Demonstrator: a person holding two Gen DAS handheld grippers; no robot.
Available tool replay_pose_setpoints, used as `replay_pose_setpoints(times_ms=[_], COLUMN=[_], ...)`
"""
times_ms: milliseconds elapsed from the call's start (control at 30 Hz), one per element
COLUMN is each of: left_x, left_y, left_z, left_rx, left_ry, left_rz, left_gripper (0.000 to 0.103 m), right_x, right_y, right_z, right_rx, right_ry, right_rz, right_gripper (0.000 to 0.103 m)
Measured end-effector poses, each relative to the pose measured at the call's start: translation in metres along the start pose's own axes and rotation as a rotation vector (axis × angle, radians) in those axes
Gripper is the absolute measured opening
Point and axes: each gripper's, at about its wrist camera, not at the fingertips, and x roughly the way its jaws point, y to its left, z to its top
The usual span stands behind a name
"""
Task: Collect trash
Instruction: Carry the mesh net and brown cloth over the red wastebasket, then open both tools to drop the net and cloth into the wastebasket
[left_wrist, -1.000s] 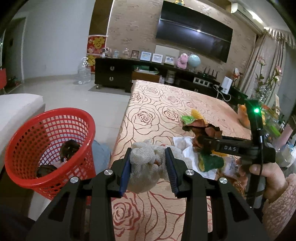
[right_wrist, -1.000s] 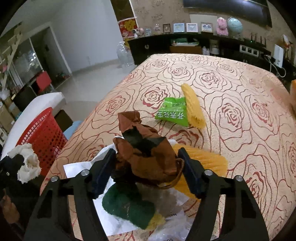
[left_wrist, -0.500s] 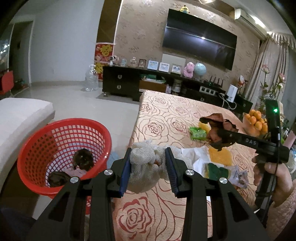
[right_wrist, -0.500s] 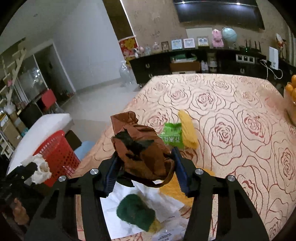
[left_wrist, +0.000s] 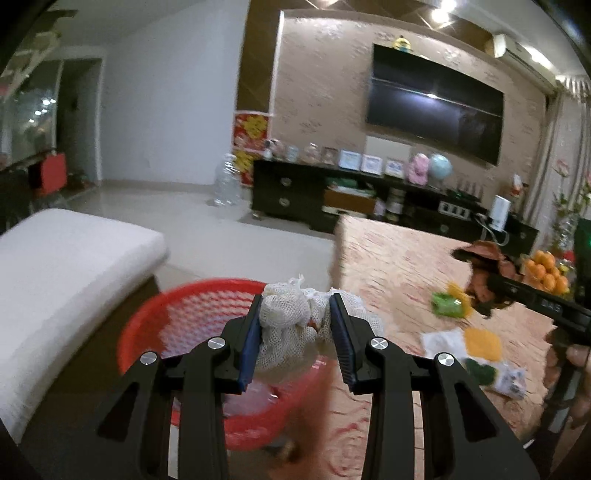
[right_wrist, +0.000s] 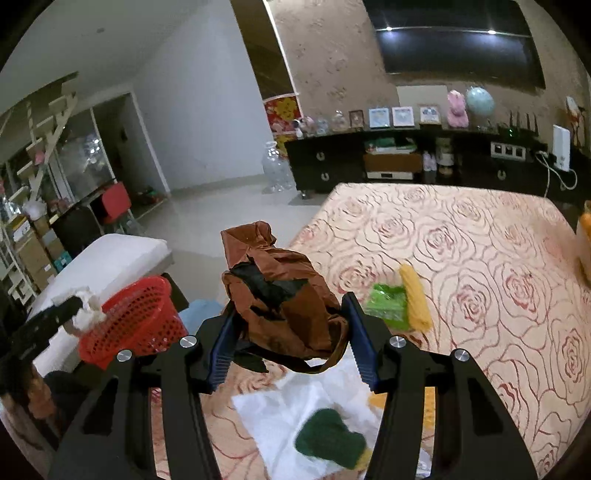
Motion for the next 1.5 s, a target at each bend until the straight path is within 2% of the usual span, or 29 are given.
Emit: replay_pose_setpoints(times_ms=[167, 367, 533, 667, 967, 1267, 1500], left_x=[-0.004, 0.005, 0.017, 0.027, 0.049, 0.061, 0.060], left_y=[0.030, 0.044, 0.055, 0.061, 0.063, 0.072, 0.076], left_z=[0.009, 0.005, -0.001, -0.002, -0.012, -0.018, -0.018], left_rx=[-0.005, -0.019, -0.033, -0.041, -0.018, -0.046, -0.068], left_ry=[-0.020, -0.010, 0.025, 0.053, 0.147, 0.219, 0.224], left_rz=[0.095, 0.139, 0.170, 0.187, 0.207, 0.210, 0.210], left_gripper=[0.034, 0.034, 0.034, 0.034, 0.034, 0.035, 0.043], right_x=[0.005, 0.022, 0.040, 0.055, 0.091, 0.114, 0.120], right_y=[0.031, 0.080, 0.119, 0.138, 0.167, 0.187, 0.195], right_z=[0.012, 0.029, 0.049, 0.047, 0.030, 0.013, 0.004], right_rx=[-0.042, -0.119, -0.160, -0.181, -0.209, -0.245, -0.254], right_ry=[0.000, 0.038, 0.064, 0.083, 0.175, 0.249, 0.284], right_rz=[0.043, 0.149, 0.274, 0.339, 0.363, 0.373, 0.388], right_gripper=[0.053, 0.053, 0.053, 0.053, 0.053, 0.054, 0.056])
